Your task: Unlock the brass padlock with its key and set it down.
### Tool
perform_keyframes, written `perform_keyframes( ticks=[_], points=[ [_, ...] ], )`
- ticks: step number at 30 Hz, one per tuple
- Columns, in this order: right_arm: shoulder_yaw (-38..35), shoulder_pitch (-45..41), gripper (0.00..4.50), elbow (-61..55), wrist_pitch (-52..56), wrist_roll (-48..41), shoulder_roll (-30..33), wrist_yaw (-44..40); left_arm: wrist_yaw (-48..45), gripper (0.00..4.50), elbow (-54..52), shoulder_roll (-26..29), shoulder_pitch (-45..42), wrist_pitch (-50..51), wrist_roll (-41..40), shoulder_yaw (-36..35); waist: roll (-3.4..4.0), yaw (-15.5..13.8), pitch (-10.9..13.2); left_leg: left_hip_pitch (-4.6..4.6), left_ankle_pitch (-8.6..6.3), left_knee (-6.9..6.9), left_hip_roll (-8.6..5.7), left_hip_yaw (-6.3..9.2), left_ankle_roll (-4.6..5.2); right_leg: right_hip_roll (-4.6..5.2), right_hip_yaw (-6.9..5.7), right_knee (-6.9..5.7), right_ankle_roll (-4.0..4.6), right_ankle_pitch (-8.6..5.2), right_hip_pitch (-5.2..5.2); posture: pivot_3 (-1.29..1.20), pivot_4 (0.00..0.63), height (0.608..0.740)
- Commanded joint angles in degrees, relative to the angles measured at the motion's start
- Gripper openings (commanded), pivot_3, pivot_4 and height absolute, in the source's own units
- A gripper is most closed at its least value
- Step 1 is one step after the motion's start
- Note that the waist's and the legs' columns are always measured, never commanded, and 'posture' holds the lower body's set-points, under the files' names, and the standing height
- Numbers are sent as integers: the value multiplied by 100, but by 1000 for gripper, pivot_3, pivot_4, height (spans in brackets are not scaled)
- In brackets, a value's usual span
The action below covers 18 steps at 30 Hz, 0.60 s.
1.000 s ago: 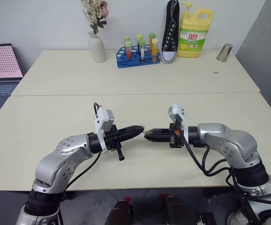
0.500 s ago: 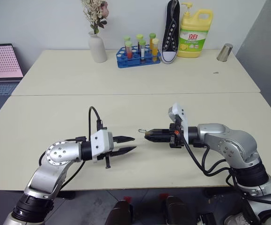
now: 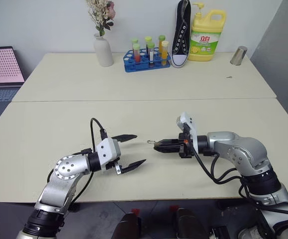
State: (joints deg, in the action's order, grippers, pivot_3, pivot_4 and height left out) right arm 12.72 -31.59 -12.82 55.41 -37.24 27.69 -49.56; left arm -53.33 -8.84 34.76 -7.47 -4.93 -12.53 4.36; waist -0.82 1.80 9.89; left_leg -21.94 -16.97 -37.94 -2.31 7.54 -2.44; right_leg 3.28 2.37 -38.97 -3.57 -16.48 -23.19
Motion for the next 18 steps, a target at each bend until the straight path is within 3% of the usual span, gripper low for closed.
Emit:
perform_keyframes(
  ticks=[1,14,18],
  points=[
    [-87,-69,158,-388,3,-194,-36,-97,298,4500,135,-68,-222,-353,374,-22,0,-1,0,0,0,0,0,0,0,0,0,0,0,0,0,0,150,740],
    [-85,16,158,-536,110,-223,-9,-48,353,4500,111,-341,-441,-88,131,-80,0,5,0,0,0,0,0,0,-1,1,0,0,0,0,-1,0,150,740],
    [-46,34,158,-371,63,-78,-22,31,213,4500,373,-40,-336,-594,532,-44,0,3,0,0,1,0,0,0,-1,1,0,0,0,0,0,0,150,740]
  ],
)
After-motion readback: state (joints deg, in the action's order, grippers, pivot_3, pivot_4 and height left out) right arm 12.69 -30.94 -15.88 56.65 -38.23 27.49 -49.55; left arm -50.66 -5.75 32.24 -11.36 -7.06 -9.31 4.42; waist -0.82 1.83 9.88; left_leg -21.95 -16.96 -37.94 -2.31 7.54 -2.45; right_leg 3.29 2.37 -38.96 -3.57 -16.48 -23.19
